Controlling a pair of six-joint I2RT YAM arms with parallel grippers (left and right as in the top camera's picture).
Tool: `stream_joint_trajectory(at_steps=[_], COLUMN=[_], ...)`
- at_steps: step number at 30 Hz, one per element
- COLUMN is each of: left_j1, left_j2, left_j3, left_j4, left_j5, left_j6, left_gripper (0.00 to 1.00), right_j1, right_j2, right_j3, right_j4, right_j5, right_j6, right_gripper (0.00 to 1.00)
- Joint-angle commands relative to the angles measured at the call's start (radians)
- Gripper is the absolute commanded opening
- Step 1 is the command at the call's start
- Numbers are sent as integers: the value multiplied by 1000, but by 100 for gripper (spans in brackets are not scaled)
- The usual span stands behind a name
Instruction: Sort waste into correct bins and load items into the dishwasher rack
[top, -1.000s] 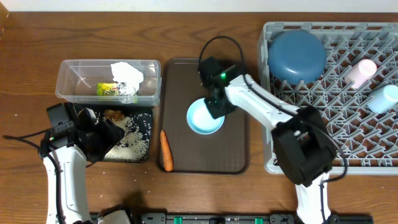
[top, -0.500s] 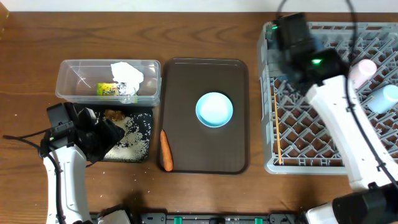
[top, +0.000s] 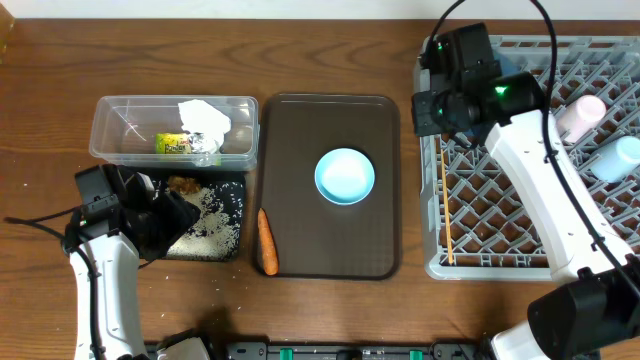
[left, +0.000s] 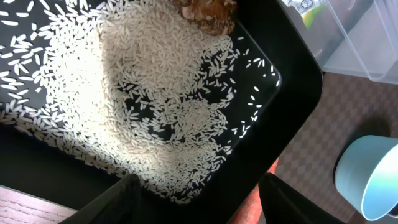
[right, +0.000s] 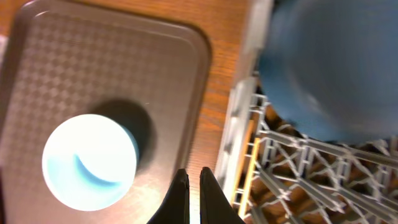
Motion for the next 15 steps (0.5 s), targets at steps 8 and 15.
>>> stream_joint_trajectory(at_steps=[8,15], left_j1=[5,5], left_j2=[2,2], left_j3=[3,3], left_j4=[0,0], left_j5=[-12,-12], left_j6=[18,18], left_gripper=[62,62], right_j1=[13,13], right_j2=[5,5], right_j3=[-7,-7], right_j4=[-4,-21], right_j5=[-23,-22], right_j6=[-14,-14], right_gripper=[1,1])
